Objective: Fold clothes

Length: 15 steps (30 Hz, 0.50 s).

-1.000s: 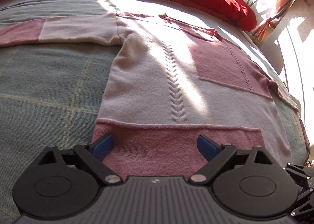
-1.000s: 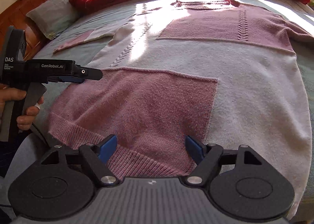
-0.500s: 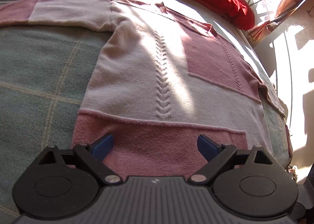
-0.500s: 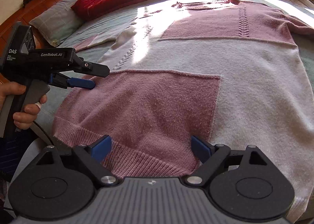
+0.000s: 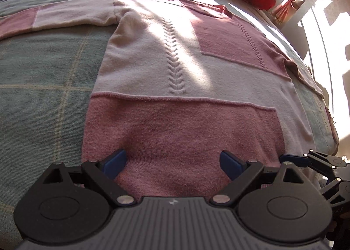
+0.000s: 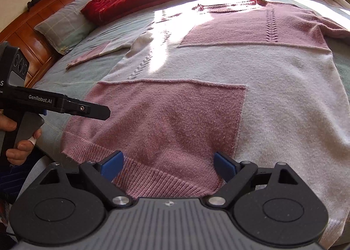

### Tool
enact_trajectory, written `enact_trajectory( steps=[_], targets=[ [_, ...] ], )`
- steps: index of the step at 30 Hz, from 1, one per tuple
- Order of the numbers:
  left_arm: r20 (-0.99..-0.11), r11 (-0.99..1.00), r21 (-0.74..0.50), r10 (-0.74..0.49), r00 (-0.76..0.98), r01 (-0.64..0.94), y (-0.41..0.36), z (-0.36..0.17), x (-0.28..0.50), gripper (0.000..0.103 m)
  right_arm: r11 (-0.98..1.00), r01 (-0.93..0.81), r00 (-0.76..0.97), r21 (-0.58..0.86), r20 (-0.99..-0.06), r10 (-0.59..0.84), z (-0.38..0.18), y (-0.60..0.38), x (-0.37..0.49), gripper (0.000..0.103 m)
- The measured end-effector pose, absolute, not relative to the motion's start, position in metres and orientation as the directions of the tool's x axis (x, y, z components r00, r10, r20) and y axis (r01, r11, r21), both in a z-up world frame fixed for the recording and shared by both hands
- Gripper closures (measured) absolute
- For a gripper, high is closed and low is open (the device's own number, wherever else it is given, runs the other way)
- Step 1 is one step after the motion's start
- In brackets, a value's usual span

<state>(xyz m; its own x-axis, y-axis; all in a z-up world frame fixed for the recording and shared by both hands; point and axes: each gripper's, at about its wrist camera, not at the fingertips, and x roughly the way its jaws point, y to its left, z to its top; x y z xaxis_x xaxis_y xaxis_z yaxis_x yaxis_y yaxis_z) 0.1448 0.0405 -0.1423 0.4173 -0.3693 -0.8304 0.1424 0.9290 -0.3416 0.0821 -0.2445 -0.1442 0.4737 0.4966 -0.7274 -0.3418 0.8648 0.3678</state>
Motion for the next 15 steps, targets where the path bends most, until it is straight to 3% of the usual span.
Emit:
enact_trajectory(
  steps=[8,12,15],
  targets=[
    [-0.784,0.883,-0.45,-0.464,0.412,0.136,0.044,-0.131,0.147,0.01,0.761,-0.538,0.444,0.362,-0.645,0.622,-0.126,-0.204,0.093,0.011],
    [-0.815,0.903,-0.418,-0.421,0.399,0.098,0.045,-0.146,0.144,0.01,0.781,-0.48,0.366,0.399,-0.717,0.592,-0.149,-0.199,0.096,0.011],
    [-0.82,0.913,-0.397,-0.399,0.412,0.093,0.052,-0.145,0.138,0.01,0.785,-0.424,0.373,0.452,-0.703,0.606,-0.154,-0.221,0.08,0.011]
  ],
)
